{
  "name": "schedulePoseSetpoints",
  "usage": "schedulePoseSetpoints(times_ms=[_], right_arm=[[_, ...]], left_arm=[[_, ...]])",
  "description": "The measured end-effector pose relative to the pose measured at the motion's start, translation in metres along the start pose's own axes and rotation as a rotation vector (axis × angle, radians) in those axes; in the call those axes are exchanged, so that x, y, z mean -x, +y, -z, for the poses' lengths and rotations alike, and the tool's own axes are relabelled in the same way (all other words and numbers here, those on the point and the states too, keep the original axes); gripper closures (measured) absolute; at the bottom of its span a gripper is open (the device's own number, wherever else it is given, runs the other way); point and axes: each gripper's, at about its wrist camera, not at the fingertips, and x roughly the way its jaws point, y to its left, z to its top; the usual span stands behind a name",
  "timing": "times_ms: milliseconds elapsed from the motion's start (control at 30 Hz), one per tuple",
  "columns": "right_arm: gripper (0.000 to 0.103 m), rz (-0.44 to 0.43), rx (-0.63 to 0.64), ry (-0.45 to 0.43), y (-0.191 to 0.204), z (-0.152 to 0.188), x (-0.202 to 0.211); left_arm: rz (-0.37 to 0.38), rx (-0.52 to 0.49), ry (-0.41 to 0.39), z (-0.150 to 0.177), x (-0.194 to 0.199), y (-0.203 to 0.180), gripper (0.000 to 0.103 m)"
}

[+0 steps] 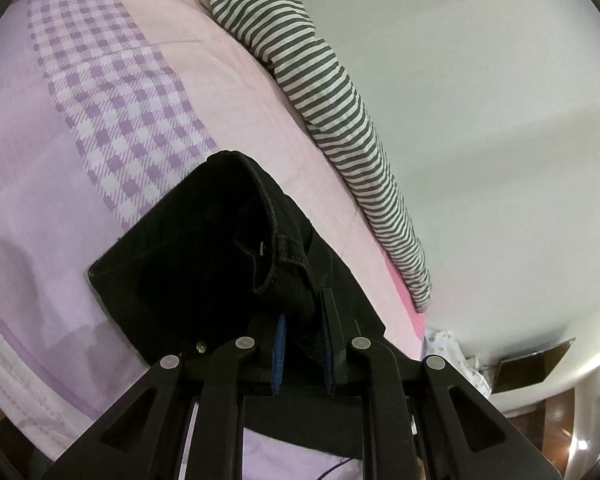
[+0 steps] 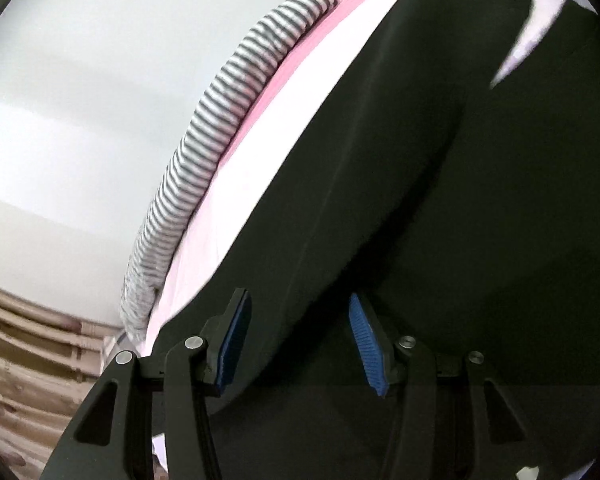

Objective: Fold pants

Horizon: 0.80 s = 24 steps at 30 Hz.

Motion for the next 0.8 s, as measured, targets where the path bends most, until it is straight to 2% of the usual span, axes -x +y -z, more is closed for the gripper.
schedulePoseSetpoints(times_ms=[200, 433, 633, 700, 733, 800], right_arm=[[0.055, 0.002, -0.035, -0.061, -0.011, -0.037, 0.003], [0.071, -0.035, -0.120, -0.136, -0.033, -0.067, 0.021], [0.075, -0.018, -0.137, -0.200, -0.040, -0.085, 0.040], [0.083, -0.013, -0.149, -0.216, -0.045, -0.093, 0.047], [0.090, -0.005, -0.151, -0.215, -0.046, -0.097, 0.049], [0.092, 0.028, -0.142, -0.208, -0.046, -0.104, 0.052]], left_arm=[[-0.040, -0.009, 0.000, -0.004, -0.005, 0.000, 0.087], [-0.104, -0.021, 0.010, -0.009, -0.014, 0.003, 0.087], [-0.141, -0.020, 0.025, -0.012, -0.022, 0.009, 0.087], [-0.151, -0.028, 0.031, -0.012, -0.024, 0.011, 0.087], [-0.159, -0.033, 0.034, -0.012, -0.025, 0.012, 0.087], [-0.171, -0.043, 0.040, -0.013, -0.027, 0.012, 0.087]])
